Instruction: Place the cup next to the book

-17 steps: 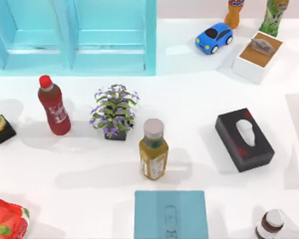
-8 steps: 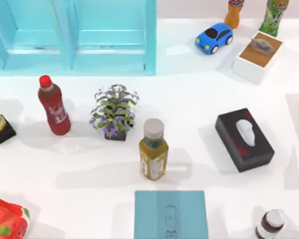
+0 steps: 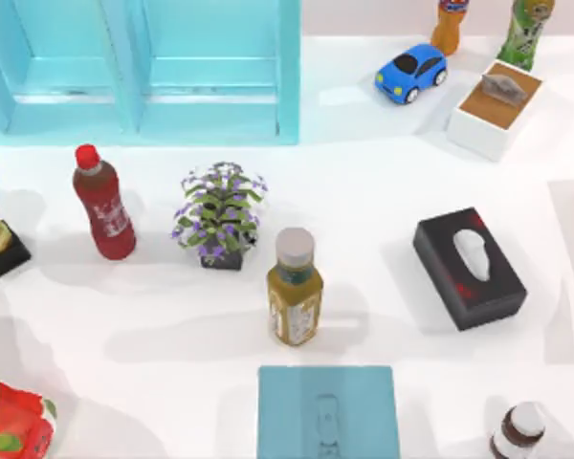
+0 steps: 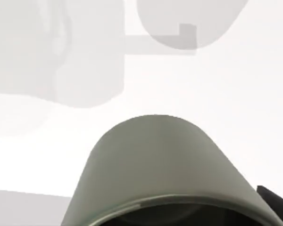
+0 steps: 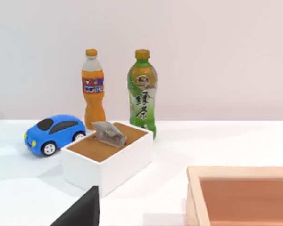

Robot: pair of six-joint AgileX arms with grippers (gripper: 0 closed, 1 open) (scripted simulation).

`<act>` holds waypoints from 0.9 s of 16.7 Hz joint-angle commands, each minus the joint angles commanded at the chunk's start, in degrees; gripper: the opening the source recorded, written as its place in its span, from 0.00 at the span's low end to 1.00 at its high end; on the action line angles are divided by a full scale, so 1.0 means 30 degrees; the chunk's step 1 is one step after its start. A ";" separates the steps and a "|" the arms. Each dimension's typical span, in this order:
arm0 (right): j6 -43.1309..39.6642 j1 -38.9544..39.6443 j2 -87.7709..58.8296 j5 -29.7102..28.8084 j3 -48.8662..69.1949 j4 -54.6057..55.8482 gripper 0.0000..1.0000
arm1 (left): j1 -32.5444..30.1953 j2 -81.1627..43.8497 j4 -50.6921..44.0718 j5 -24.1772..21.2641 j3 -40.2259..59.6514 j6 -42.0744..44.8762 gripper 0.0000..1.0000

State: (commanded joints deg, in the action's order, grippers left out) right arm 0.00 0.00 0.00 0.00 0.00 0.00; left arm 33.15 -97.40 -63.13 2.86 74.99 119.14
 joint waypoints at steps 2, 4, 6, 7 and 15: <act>0.0000 0.0000 0.0000 0.0000 0.0000 0.0000 1.00 | -0.2056 0.0486 -0.0583 0.0157 -0.0050 -0.3558 0.00; 0.0000 0.0000 0.0000 0.0000 0.0000 0.0000 1.00 | -0.4355 0.0833 -0.1292 0.0153 -0.0231 -0.7924 0.00; 0.0000 0.0000 0.0000 0.0000 0.0000 0.0000 1.00 | -0.6848 0.1070 -0.2047 -0.0046 -0.0502 -1.2985 0.00; 0.0000 0.0000 0.0000 0.0000 0.0000 0.0000 1.00 | -0.8142 0.1158 -0.2416 -0.0207 -0.0655 -1.5727 0.00; 0.0000 0.0000 0.0000 0.0000 0.0000 0.0000 1.00 | -1.8663 0.2154 -0.3847 -0.2045 -0.1812 -3.8856 0.00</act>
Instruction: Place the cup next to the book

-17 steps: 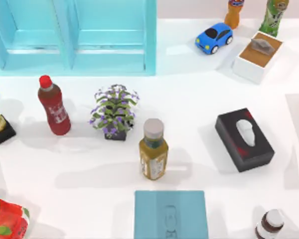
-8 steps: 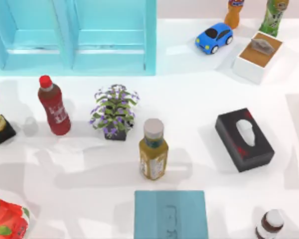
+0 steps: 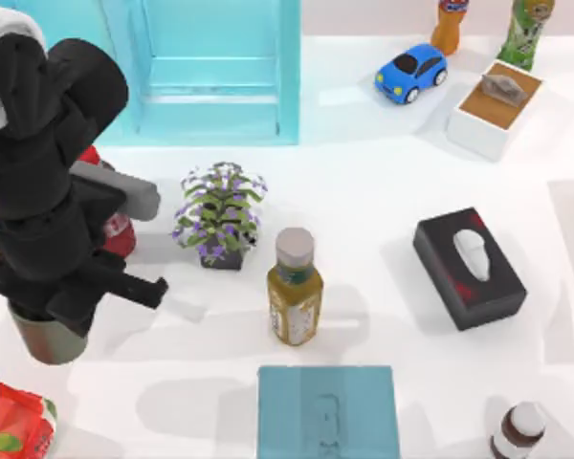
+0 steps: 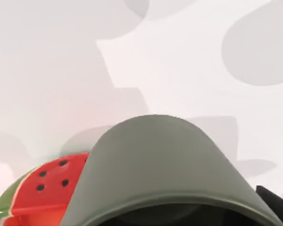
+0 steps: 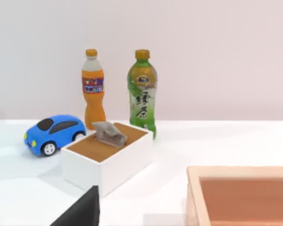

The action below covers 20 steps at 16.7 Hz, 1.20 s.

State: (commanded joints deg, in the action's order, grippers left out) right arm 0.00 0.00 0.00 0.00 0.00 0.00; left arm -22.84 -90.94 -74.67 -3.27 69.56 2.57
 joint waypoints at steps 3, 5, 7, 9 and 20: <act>0.0000 0.0000 0.0000 0.0000 0.0000 0.0000 1.00 | -0.3567 0.0521 0.0247 -0.0300 -0.0109 -0.7187 0.00; 0.0000 0.0000 0.0000 0.0000 0.0000 0.0000 1.00 | -0.5663 0.0846 0.0539 -0.0266 -0.0086 -1.1058 0.00; 0.0000 0.0000 0.0000 0.0000 0.0000 0.0000 1.00 | -0.7429 0.1126 0.0868 -0.0078 -0.0050 -1.4048 0.00; 0.0000 0.0000 0.0000 0.0000 0.0000 0.0000 1.00 | -0.8848 0.1338 0.1168 0.0177 -0.0008 -1.6303 0.00; 0.0000 0.0000 0.0000 0.0000 0.0000 0.0000 1.00 | -1.0001 0.1439 0.1776 0.0549 -0.0280 -1.8188 0.00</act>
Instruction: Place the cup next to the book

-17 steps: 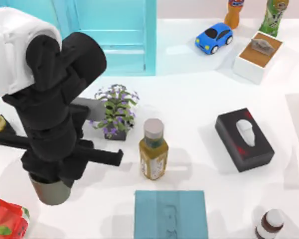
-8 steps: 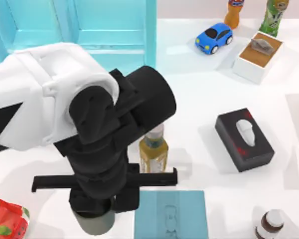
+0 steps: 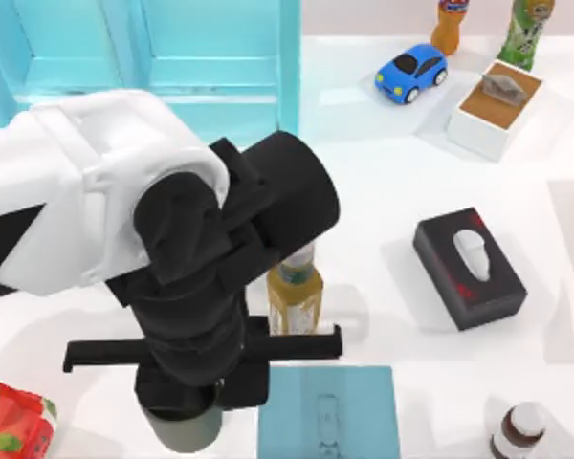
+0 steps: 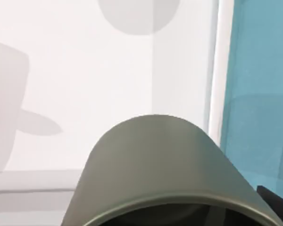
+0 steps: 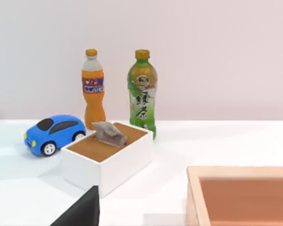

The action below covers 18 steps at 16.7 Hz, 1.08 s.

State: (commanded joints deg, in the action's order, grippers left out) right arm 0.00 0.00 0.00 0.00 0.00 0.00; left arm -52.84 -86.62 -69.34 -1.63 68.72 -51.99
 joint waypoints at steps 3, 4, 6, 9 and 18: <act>0.0000 0.0000 0.0000 0.0000 0.0000 0.0000 1.00 | 0.0066 -0.0173 0.1866 -0.0012 -0.1677 0.0141 0.00; 0.0000 0.0000 0.0000 0.0000 0.0000 0.0000 1.00 | 0.0108 -0.0184 0.2779 -0.0003 -0.2317 0.0168 0.00; 0.0000 0.0000 0.0000 0.0000 0.0000 0.0000 1.00 | 0.0148 -0.0314 0.4128 -0.0003 -0.3575 0.0270 0.00; 0.0000 0.0000 0.0000 0.0000 0.0000 0.0000 1.00 | 0.0198 -0.0472 0.4706 -0.0002 -0.4126 0.0288 0.00; 0.0000 0.0000 0.0000 0.0000 0.0000 0.0000 1.00 | 0.0198 -0.0472 0.4706 -0.0002 -0.4126 0.0288 0.53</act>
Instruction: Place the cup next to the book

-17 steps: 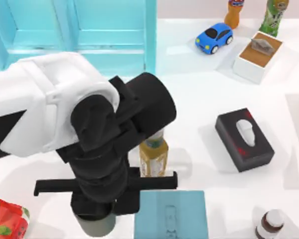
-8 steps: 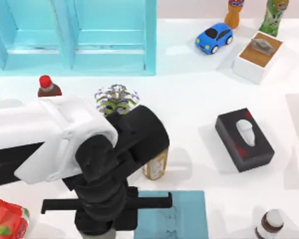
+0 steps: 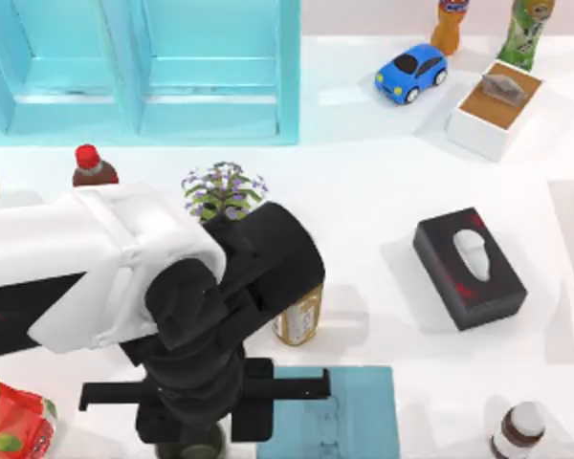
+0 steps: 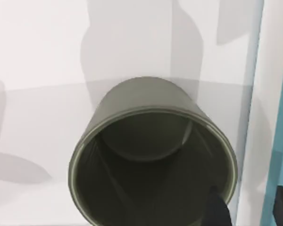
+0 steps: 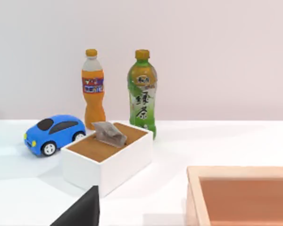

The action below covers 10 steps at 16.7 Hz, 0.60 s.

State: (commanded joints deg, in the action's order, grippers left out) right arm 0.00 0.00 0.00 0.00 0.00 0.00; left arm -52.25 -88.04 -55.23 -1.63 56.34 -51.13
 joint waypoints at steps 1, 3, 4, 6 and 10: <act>0.0000 0.0000 0.0000 0.0000 0.0000 0.0000 1.00 | 0.0000 0.0000 0.0000 0.0000 0.0000 0.0000 0.60; 0.0000 0.0000 0.0000 0.0000 0.0000 0.0000 1.00 | 0.0000 0.0000 0.0000 0.0000 0.0000 0.0000 0.75; 0.0000 0.0000 0.0000 0.0000 0.0000 0.0000 1.00 | 0.0000 0.0000 0.0000 0.0000 0.0000 0.0000 0.83; 0.0000 0.0000 0.0000 0.0000 0.0000 0.0000 1.00 | 0.0000 0.0000 0.0000 0.0000 0.0000 0.0000 0.98; 0.0000 0.0000 0.0000 0.0000 0.0000 0.0000 1.00 | 0.0000 0.0000 0.0000 0.0000 0.0000 0.0000 1.00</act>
State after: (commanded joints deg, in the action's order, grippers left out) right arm 0.00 0.00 0.00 0.00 0.00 0.00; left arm -52.25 -88.04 -55.23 -1.63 56.34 -51.13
